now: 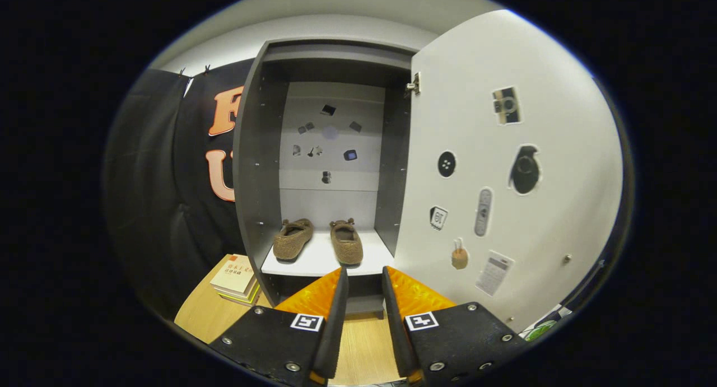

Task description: Open the shoe cabinet door, grab the shoes and put them into the shoe cabinet, then close the shoe cabinet door.

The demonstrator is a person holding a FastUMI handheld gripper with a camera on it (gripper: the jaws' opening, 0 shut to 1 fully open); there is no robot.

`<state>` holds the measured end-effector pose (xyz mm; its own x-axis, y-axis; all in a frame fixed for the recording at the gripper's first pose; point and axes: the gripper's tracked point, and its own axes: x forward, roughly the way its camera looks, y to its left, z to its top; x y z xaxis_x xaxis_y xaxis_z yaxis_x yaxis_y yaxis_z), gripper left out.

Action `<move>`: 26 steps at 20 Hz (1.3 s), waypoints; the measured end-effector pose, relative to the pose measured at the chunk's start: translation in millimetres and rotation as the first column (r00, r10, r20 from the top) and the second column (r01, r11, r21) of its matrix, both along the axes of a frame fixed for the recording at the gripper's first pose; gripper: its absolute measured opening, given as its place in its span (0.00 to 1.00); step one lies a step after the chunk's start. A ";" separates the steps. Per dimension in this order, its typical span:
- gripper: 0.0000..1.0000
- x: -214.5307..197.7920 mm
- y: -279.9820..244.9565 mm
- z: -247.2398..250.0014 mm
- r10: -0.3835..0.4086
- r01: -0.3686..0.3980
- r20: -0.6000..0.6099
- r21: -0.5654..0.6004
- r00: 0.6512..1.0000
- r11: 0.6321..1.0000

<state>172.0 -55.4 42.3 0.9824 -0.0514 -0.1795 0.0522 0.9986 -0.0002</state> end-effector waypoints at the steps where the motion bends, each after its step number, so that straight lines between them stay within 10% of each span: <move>1: 0.40 -10.9 -6.3 3.3 -0.016 0.016 0.007 0.001 1.000 1.000; 15: 0.51 -164.3 -117.8 -2.3 -0.287 0.286 0.049 0.020 0.957 0.958; 26: 0.62 -138.8 -209.4 -29.0 -0.282 0.278 0.038 0.083 0.959 0.957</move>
<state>33.2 -264.8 13.2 0.9382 -0.3138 -0.1460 0.3279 0.9409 0.0846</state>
